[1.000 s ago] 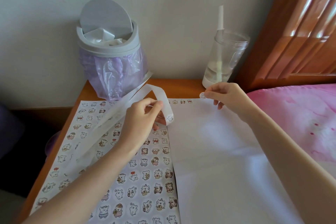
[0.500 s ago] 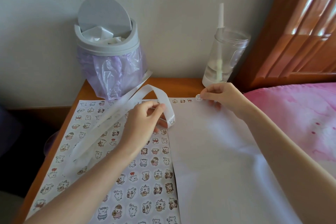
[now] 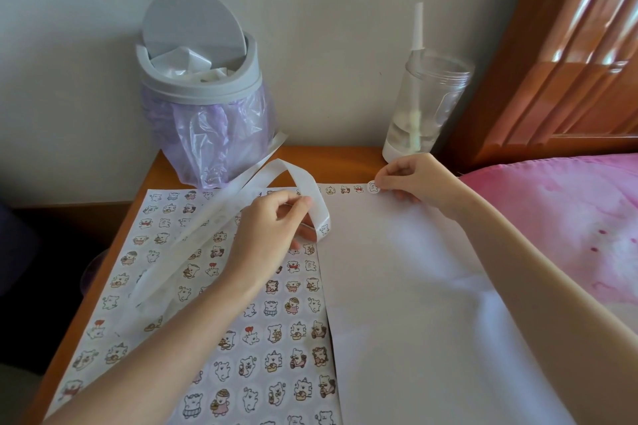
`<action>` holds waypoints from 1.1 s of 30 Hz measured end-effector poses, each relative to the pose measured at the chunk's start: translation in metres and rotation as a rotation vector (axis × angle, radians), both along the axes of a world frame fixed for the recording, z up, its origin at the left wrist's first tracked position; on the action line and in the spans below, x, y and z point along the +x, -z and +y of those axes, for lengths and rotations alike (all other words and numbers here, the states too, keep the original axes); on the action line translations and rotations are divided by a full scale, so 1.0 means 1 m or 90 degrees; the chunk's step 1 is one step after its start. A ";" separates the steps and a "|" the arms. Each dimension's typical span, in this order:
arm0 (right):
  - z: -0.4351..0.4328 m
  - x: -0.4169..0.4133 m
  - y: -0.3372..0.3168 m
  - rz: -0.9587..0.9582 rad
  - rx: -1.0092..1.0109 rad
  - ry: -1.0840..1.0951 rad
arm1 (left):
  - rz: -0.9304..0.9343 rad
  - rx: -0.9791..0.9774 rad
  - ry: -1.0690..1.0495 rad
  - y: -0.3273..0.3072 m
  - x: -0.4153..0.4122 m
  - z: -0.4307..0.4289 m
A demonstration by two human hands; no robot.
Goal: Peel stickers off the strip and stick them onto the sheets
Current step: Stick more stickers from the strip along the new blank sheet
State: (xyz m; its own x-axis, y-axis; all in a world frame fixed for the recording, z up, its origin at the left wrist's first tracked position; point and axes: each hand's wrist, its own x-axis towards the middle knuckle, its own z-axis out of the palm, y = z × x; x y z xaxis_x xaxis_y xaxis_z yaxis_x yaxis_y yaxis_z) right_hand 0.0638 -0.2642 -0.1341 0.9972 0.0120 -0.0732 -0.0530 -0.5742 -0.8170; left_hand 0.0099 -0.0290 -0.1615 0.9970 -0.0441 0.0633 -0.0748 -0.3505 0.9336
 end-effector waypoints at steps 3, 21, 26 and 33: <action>0.001 0.001 0.000 -0.007 -0.010 0.000 | 0.002 0.002 0.002 0.000 0.000 0.000; 0.002 0.004 0.004 -0.034 -0.057 -0.002 | 0.003 0.000 0.006 0.002 0.001 0.000; 0.003 0.004 0.003 -0.037 -0.060 -0.004 | 0.001 0.001 0.004 0.001 0.001 0.000; 0.003 0.005 0.006 -0.051 -0.076 -0.010 | 0.002 0.006 0.003 0.001 0.001 0.000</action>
State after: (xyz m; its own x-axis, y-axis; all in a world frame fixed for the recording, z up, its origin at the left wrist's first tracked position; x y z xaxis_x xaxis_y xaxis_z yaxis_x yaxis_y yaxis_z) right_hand 0.0687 -0.2617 -0.1396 0.9997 0.0237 0.0054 0.0198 -0.6680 -0.7439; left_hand 0.0107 -0.0289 -0.1628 0.9970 -0.0489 0.0601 -0.0737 -0.3584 0.9307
